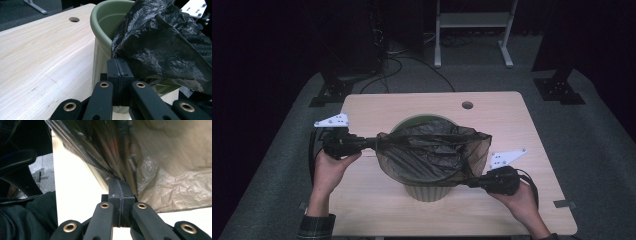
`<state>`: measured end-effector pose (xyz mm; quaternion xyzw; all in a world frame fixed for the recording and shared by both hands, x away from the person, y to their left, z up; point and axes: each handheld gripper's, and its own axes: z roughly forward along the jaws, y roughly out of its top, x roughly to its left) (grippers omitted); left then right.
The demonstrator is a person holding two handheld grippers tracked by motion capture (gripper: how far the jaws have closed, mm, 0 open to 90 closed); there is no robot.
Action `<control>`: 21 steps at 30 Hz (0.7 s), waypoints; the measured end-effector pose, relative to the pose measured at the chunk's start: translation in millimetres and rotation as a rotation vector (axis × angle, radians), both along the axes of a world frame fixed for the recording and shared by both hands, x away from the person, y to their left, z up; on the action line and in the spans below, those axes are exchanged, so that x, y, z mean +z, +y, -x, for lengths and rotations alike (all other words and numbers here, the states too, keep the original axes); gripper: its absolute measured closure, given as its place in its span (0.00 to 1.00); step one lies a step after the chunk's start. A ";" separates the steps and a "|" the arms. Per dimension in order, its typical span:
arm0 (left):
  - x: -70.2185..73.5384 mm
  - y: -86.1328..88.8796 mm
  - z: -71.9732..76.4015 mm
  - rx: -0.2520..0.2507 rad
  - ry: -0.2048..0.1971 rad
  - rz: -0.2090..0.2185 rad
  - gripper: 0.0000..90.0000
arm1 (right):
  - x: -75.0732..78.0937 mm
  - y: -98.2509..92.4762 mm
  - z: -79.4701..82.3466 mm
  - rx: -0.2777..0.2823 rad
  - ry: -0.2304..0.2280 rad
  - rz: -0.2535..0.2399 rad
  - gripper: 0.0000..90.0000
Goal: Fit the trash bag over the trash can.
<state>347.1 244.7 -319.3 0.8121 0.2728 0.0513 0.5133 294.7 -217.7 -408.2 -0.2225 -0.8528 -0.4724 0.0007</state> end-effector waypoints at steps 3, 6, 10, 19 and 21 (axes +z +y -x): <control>1.3 -0.5 0.0 -0.001 -0.003 -0.001 1.00 | 15.1 -10.7 4.4 -0.020 -0.037 -0.036 0.87; 2.4 -0.8 -0.4 0.000 -0.004 -0.002 1.00 | 32.9 -22.8 9.1 -0.036 -0.082 -0.070 0.83; 3.9 -1.4 -0.8 0.001 -0.006 -0.001 1.00 | 59.2 -35.2 15.8 -0.057 -0.144 -0.119 0.79; 5.5 -2.0 -1.4 -0.002 -0.011 -0.003 1.00 | 107.1 -30.1 -3.6 -0.123 -0.299 -0.139 0.69; 5.6 -1.4 -1.3 -0.001 -0.010 -0.002 1.00 | 108.0 -24.8 -14.8 -0.128 -0.299 -0.116 0.67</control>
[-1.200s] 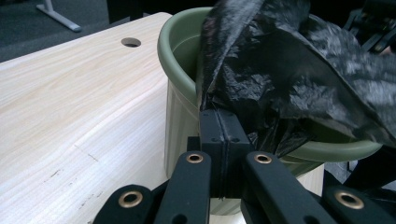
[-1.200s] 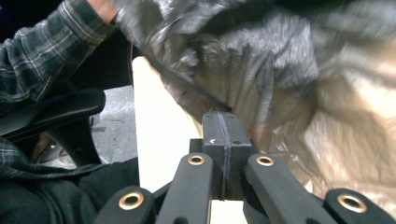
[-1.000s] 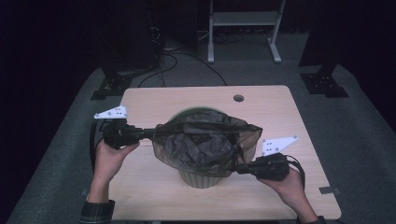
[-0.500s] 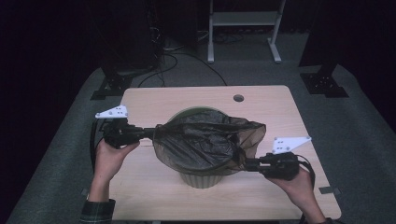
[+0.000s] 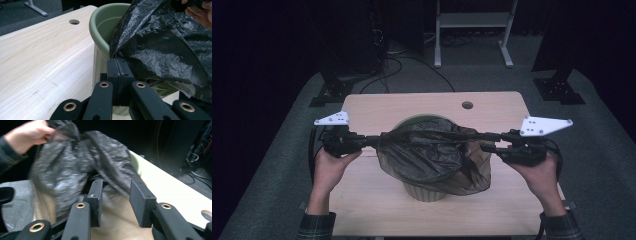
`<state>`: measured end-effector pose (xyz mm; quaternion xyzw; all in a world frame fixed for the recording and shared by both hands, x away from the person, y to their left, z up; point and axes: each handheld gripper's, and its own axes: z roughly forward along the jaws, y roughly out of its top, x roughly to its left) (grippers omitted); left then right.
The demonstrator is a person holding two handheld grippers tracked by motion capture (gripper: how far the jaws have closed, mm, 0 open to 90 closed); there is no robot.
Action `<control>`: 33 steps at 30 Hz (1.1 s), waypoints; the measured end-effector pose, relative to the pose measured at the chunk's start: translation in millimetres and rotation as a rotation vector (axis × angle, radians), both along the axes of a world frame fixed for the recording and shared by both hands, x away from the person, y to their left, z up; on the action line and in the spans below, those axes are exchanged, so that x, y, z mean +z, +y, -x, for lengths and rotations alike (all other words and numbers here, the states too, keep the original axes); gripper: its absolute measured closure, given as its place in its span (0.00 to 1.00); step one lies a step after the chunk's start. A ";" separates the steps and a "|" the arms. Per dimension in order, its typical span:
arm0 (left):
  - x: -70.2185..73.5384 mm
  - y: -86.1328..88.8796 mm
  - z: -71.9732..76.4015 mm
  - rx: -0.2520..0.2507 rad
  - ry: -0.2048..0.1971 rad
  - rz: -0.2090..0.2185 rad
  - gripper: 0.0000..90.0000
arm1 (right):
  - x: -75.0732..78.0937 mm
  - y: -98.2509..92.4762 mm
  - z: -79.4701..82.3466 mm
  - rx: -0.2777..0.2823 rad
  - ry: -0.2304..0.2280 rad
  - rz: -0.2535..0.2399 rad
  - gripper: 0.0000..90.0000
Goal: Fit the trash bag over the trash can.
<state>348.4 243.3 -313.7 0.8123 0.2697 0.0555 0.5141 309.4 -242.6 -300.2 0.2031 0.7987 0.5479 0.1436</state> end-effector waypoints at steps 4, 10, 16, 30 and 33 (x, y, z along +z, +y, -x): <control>0.7 2.1 -0.3 0.001 -0.001 0.000 1.00 | -5.6 12.8 -18.4 -0.004 0.019 0.051 0.69; 2.1 3.5 -0.4 0.002 -0.004 -0.004 1.00 | -13.4 23.3 -37.8 0.006 0.057 0.068 1.00; 2.5 2.7 -3.6 0.018 -0.012 -0.024 1.00 | -12.8 22.5 -54.2 -0.025 0.070 0.017 1.00; -2.5 -11.1 -39.5 0.074 -0.011 -0.125 1.00 | -36.3 34.3 -118.8 -0.147 0.169 0.041 1.00; -5.0 -16.5 -46.1 0.077 -0.014 -0.157 1.00 | -46.3 37.2 -127.8 -0.165 0.195 0.054 1.00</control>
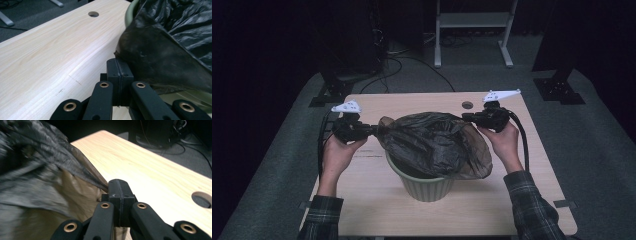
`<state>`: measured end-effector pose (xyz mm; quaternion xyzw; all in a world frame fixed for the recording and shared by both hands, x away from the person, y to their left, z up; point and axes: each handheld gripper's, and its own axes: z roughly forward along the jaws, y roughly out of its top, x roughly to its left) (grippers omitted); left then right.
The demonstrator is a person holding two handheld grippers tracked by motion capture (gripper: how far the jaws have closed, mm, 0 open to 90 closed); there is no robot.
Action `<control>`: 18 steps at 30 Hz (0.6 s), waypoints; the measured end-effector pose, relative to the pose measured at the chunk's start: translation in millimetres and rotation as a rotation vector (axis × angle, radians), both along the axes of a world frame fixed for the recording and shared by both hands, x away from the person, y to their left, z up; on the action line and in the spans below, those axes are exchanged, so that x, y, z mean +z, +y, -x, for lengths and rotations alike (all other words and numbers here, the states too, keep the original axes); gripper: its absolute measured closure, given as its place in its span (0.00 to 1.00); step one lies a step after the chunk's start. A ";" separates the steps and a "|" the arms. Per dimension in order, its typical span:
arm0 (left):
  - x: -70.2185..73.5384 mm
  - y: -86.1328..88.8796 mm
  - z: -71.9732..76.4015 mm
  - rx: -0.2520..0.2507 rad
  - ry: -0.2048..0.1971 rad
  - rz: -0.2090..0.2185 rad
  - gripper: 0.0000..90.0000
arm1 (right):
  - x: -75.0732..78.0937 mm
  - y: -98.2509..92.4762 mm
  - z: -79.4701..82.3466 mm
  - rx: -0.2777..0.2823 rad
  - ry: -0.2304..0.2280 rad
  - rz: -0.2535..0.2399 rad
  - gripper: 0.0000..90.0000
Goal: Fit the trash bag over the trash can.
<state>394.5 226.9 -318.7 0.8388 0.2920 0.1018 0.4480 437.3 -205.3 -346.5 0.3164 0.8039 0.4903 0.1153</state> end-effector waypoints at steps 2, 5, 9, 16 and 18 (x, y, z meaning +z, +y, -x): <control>-3.9 -2.6 -3.4 0.004 0.010 -0.020 1.00 | -6.1 2.7 -3.3 -0.007 0.014 0.014 1.00; -7.9 -3.8 -4.4 0.017 0.004 -0.025 0.92 | -12.1 5.1 -5.1 -0.009 0.029 0.018 1.00; 5.2 5.4 1.2 0.021 -0.038 0.048 0.69 | -6.1 3.9 -1.2 -0.005 0.007 0.014 1.00; 48.3 16.7 14.9 0.011 -0.126 0.111 0.49 | 6.3 0.9 4.1 -0.005 -0.026 0.012 1.00; 58.8 14.9 17.0 0.009 -0.147 0.113 0.45 | 8.9 1.3 4.7 -0.002 -0.033 0.013 1.00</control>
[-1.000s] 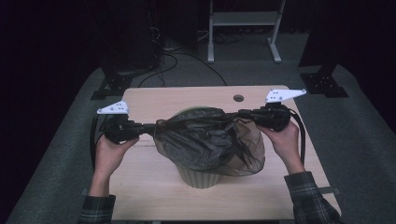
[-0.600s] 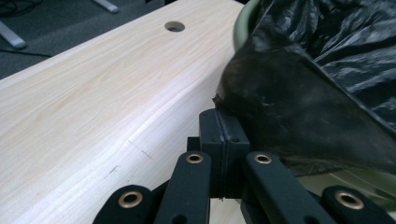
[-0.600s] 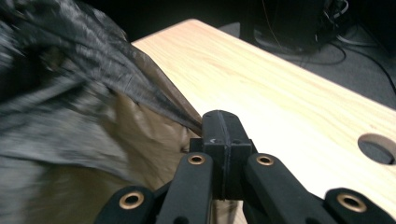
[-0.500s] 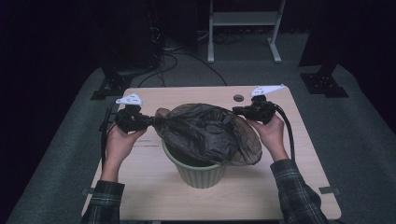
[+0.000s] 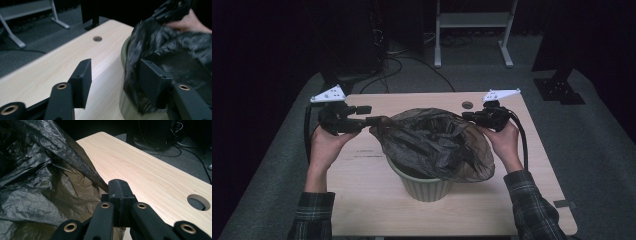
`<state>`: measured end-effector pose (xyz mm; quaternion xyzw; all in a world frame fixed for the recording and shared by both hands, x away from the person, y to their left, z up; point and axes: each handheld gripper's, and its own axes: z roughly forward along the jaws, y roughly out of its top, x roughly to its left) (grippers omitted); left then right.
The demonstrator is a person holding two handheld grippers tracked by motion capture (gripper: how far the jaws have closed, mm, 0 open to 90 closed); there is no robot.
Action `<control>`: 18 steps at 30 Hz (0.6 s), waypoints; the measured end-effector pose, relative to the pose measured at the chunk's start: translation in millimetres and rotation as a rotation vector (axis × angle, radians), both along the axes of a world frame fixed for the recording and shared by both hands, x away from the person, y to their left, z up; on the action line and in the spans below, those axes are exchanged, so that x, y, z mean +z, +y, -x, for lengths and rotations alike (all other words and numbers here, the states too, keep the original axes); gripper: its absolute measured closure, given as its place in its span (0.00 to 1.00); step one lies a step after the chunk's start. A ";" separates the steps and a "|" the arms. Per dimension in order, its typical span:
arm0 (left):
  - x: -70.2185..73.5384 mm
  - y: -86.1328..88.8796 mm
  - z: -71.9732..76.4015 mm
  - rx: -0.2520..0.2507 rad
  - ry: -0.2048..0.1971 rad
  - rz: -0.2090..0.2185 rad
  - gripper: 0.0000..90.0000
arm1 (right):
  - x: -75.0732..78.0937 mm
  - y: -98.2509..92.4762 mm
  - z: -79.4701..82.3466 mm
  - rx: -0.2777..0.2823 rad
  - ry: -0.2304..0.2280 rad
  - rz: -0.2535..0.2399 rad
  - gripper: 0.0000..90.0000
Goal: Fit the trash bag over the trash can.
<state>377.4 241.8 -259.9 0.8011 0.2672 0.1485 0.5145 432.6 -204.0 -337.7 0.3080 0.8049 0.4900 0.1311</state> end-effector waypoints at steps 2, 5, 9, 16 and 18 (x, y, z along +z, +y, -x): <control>8.1 -3.7 0.3 -0.016 -0.009 0.003 0.44 | 1.8 0.9 0.4 0.000 -0.003 0.001 1.00; 16.3 -13.7 -0.1 -0.045 -0.022 0.002 0.43 | 4.0 2.4 0.9 0.004 -0.007 0.003 1.00; 20.2 -35.8 -0.2 -0.097 -0.029 -0.022 0.42 | 5.8 4.0 0.9 0.010 -0.008 0.002 1.00; 9.1 -76.4 -0.6 -0.176 -0.003 -0.076 0.42 | 6.9 4.3 0.9 0.012 -0.008 0.007 1.00; 4.5 -82.6 -2.9 -0.175 0.005 -0.099 0.42 | 6.9 4.1 0.9 0.011 -0.008 0.004 1.00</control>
